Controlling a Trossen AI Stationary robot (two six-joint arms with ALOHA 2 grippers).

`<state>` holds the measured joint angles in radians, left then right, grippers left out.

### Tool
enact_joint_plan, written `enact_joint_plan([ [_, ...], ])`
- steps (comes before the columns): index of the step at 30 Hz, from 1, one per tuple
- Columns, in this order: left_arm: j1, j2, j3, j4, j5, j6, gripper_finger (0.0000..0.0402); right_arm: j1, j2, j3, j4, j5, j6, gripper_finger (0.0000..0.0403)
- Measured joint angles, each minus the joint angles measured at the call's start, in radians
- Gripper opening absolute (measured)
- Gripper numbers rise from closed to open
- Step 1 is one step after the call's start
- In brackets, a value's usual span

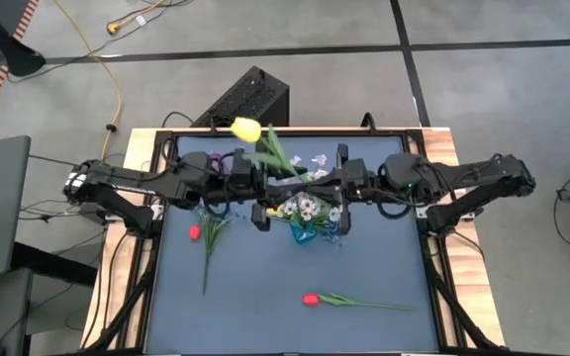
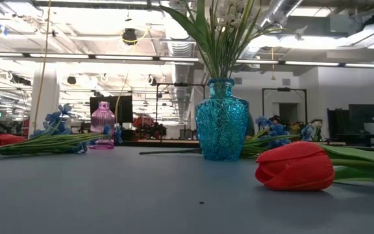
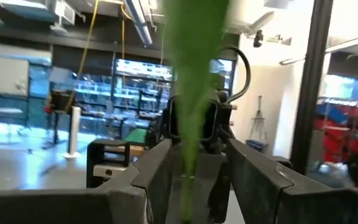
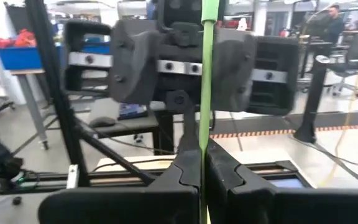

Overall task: Sort flowers into vase by color
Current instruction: Put the bottom yellow flower into the blue vase

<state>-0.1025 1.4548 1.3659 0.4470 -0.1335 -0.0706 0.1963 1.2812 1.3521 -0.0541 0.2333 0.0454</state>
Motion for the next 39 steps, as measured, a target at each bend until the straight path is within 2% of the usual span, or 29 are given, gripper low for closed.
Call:
enact_joint_plan([
  [12, 0.082, -0.016, 0.001, 0.012, 0.087, 0.018, 0.0135, -0.061, -0.001, 0.000, 0.053, -0.002, 0.036, 0.0030],
  [15, 0.102, -0.016, 0.000, 0.020, 0.145, 0.010, 0.0107, -0.062, -0.001, 0.000, 0.063, -0.001, 0.036, 0.0034],
  [18, 0.115, -0.016, 0.000, 0.047, 0.226, 0.010, 0.0052, -0.061, -0.001, 0.000, 0.073, -0.003, 0.035, 0.0040],
  [20, 0.117, -0.016, 0.000, 0.049, 0.234, 0.010, 0.0016, -0.061, -0.001, 0.000, 0.073, -0.005, 0.033, 0.0045],
  [23, 0.122, -0.021, 0.001, 0.041, 0.226, 0.010, 0.0007, -0.061, -0.001, 0.000, 0.079, -0.005, 0.034, 0.0056],
  [27, 0.144, -0.027, 0.001, 0.033, 0.246, -0.034, 0.0002, -0.062, -0.001, 0.000, 0.092, -0.003, 0.032, 0.0081],
  [31, 0.182, -0.061, 0.000, -0.005, 0.266, -0.075, 0.0001, -0.061, -0.001, 0.000, 0.087, -0.002, 0.025, 0.0125],
  [36, 0.253, -0.147, 0.000, -0.130, 0.267, -0.067, 0.0000, -0.044, -0.053, 0.000, -0.019, 0.001, 0.027, 0.0187],
  [39, 0.320, -0.205, 0.000, -0.213, 0.279, -0.048, 0.0000, -0.036, -0.109, 0.000, -0.107, 0.004, 0.107, 0.0210],
])
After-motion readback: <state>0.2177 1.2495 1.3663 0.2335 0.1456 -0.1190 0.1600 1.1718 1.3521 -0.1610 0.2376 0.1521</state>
